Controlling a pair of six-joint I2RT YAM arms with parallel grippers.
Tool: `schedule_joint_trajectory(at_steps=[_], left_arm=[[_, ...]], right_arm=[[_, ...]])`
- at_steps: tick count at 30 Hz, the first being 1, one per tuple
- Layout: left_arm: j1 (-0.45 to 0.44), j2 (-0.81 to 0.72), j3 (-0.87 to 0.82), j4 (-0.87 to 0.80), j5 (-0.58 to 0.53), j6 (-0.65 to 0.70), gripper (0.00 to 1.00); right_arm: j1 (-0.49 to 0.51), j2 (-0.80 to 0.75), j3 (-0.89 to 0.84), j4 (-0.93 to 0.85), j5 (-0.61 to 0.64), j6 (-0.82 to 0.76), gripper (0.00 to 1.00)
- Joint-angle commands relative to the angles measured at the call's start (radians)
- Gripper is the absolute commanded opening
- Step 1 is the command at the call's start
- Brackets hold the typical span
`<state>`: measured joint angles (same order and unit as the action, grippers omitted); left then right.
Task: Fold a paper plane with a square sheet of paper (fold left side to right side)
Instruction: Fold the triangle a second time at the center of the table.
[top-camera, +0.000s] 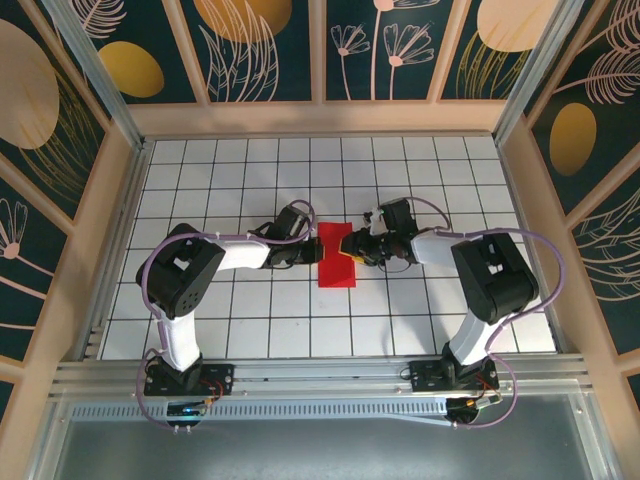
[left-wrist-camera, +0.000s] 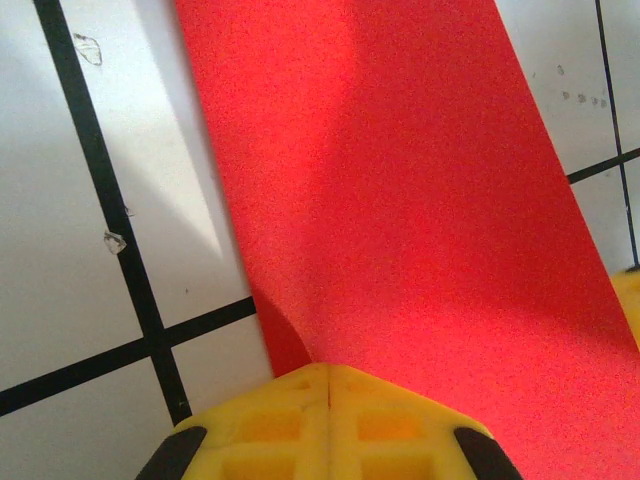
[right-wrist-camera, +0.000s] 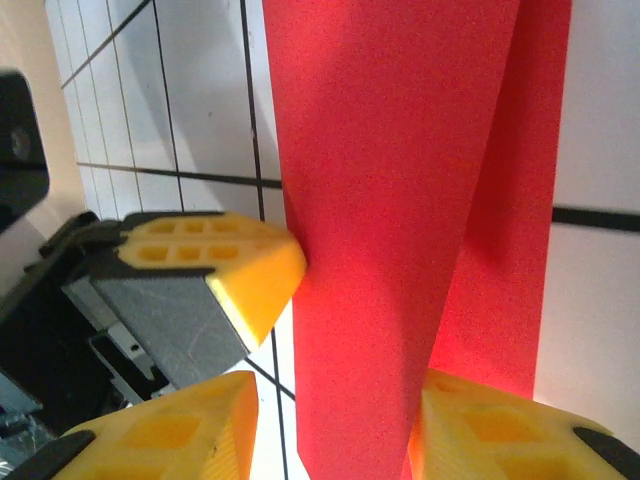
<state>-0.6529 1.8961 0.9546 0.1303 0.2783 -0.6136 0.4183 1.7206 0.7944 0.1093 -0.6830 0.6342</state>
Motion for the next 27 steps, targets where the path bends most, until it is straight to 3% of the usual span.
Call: schedule_joint_trajectory(at_steps=[1,10,18,22,27], left_arm=[[-0.005,-0.002,-0.021,-0.089,-0.019,0.000,0.00],[-0.005,-0.003,-0.017,-0.087,-0.014,-0.001,0.00],[-0.006,-0.026,-0.002,-0.073,-0.013,-0.017,0.00],[-0.005,-0.059,0.012,-0.078,-0.033,-0.017,0.07],[-0.006,-0.144,0.013,-0.089,-0.079,0.015,0.18]], right_arm=[[-0.016,0.039,0.048,0.004,-0.024,-0.030,0.42],[-0.030,0.088,0.089,-0.037,-0.018,-0.068,0.35],[-0.032,0.083,0.080,-0.051,-0.004,-0.085,0.15],[-0.032,0.081,0.083,-0.067,-0.007,-0.094,0.00],[-0.031,0.063,0.068,-0.056,-0.009,-0.082,0.00]])
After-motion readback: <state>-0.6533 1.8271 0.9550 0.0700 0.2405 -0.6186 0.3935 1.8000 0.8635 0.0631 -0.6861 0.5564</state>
